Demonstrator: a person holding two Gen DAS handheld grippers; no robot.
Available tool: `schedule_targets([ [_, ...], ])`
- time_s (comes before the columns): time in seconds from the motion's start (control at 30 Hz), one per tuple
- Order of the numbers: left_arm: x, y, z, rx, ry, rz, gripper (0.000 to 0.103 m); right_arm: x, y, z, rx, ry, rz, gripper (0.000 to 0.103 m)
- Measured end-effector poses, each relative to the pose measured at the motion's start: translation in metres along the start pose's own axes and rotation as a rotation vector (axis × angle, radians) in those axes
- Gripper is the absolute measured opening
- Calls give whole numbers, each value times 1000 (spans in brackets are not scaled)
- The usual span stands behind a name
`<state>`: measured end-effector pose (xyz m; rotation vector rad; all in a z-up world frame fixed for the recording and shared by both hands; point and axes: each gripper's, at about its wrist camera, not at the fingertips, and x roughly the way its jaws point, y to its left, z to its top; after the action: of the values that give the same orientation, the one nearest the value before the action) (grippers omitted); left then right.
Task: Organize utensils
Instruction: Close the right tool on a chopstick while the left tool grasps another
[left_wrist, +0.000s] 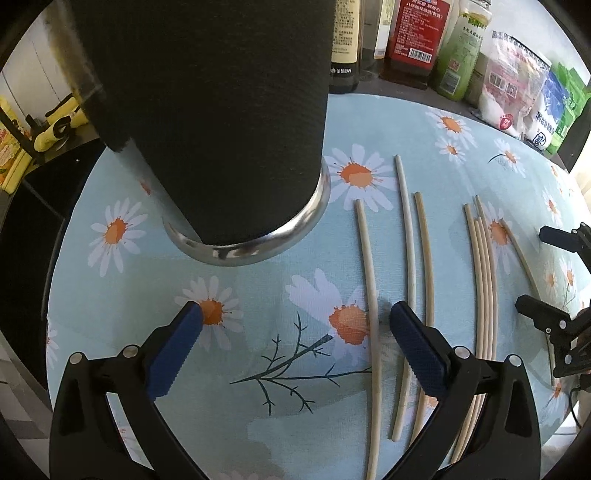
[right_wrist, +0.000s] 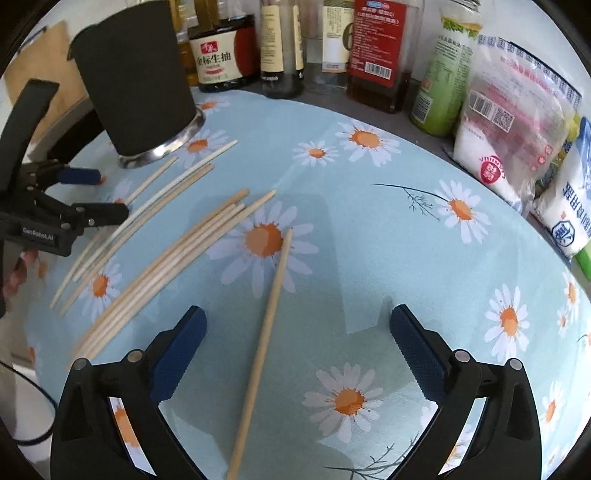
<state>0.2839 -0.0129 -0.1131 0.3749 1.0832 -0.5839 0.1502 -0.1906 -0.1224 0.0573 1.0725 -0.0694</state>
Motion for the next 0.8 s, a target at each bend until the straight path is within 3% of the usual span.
schedule_targets([
  [0.23,-7,5,-16,-21,-40,9,99,2,0,0,7,-3,-3,96],
  [0.3,-8,5,-17,-32,-37,15,96,1,0,0,15,-10,-17,94],
  [0.33,-12,4,-19,-31,-34,11,90,0,1,-1,21,-9,-17,88],
  [0.37,-15,1,-19,-19,-32,4,85,-3,1,-2,19,-11,-16,68],
  [0.4,-19,-2,-20,-14,-30,-1,69,-9,4,-1,2,-15,-7,45],
  [0.43,-22,-3,-19,-15,-27,-4,52,-12,4,-1,-5,-10,-1,33],
  [0.47,-24,-5,-20,-21,-25,-3,30,-13,4,0,-7,-5,3,6],
  [0.53,-27,-2,-22,-59,-23,-21,8,-14,-3,0,27,-4,12,5],
  [0.57,-28,1,-24,-84,-19,-36,6,-15,-6,0,40,-4,27,4],
  [0.8,-38,9,-37,-149,22,-78,5,-17,-19,-3,70,3,96,4],
])
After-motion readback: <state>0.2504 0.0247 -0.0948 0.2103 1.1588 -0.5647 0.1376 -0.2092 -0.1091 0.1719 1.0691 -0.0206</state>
